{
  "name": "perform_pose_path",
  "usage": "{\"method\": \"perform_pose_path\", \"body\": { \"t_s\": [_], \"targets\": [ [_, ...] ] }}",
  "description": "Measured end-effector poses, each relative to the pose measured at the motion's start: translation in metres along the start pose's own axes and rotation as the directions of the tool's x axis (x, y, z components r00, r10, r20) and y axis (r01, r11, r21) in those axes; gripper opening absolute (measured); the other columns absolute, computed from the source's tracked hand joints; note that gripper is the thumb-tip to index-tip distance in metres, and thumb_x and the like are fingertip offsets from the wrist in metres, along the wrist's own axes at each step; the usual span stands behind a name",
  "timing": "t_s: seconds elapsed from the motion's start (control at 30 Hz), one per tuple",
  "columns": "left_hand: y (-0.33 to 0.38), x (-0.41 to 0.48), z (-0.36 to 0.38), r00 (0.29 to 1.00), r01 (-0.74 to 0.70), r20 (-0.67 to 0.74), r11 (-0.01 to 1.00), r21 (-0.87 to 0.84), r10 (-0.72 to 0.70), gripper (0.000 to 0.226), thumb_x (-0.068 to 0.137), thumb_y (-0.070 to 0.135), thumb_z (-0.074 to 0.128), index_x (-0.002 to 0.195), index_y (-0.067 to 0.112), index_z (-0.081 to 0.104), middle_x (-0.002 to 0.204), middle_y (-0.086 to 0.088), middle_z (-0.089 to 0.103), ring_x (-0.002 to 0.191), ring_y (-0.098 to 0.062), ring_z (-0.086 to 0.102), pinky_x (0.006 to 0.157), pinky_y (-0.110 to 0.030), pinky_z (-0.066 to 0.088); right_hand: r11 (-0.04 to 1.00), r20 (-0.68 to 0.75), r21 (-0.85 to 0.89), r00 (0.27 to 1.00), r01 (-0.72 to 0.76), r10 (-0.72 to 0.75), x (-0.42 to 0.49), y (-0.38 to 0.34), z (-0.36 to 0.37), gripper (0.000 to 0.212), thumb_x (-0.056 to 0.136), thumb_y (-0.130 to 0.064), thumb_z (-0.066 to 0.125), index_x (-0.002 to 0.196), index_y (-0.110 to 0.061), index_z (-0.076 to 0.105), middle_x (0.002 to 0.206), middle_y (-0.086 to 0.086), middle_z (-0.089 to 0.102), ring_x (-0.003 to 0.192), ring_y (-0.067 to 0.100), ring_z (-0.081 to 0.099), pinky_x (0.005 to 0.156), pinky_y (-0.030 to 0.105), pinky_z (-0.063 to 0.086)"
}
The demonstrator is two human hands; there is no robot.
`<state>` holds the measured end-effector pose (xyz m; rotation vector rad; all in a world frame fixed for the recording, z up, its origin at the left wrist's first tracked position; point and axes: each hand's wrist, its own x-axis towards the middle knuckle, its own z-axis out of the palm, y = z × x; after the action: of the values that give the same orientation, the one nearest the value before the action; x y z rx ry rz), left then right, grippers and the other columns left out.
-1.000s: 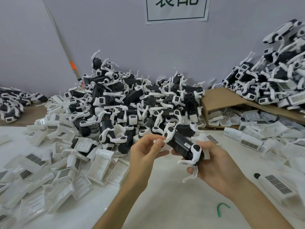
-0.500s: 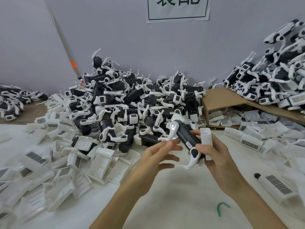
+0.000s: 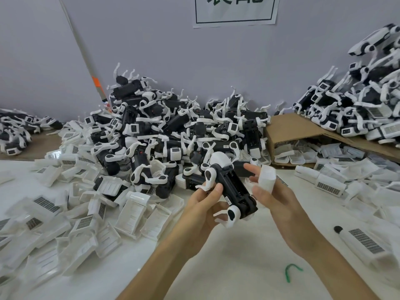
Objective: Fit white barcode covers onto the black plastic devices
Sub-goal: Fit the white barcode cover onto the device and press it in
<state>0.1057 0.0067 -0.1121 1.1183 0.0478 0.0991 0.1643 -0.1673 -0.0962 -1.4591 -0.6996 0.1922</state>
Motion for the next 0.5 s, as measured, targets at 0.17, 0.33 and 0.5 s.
{"method": "perform_pose_path", "body": {
  "t_s": [0.17,0.33,0.5],
  "targets": [
    [-0.003,0.001,-0.002,0.999,-0.043,-0.013,0.998,0.045,0.044,0.051,0.081,0.035,0.073,0.122,0.007,0.060,0.090,-0.010,0.064,0.082,-0.023,0.060,0.069,-0.028,0.052,0.992,-0.003,-0.063,0.994,-0.110,0.110,0.002,-0.001,-0.002,0.056,0.085,-0.067,0.063,0.131,-0.034,0.061,0.130,-0.017,0.065,0.126,0.004,0.055,0.111,0.047,0.041],
    [-0.003,0.000,-0.002,0.998,-0.058,-0.006,0.997,0.059,0.058,0.055,0.083,0.031,0.073,0.129,0.004,0.058,0.111,-0.021,0.062,0.100,-0.037,0.056,0.093,-0.061,0.045,0.984,0.083,-0.061,0.982,-0.166,0.171,-0.001,-0.001,0.008,0.053,0.087,-0.062,0.054,0.123,-0.025,0.067,0.120,-0.007,0.072,0.118,0.008,0.064,0.107,0.034,0.043],
    [-0.003,-0.002,0.000,0.996,-0.084,0.012,0.988,0.130,0.083,0.046,0.083,0.026,0.073,0.124,0.010,0.060,0.111,-0.020,0.064,0.098,-0.036,0.060,0.096,-0.068,0.044,0.983,0.104,-0.079,0.979,-0.167,0.175,-0.003,0.001,0.012,0.040,0.093,-0.057,0.047,0.110,-0.028,0.068,0.101,-0.010,0.075,0.100,0.007,0.069,0.088,0.023,0.051]
  ]
}}
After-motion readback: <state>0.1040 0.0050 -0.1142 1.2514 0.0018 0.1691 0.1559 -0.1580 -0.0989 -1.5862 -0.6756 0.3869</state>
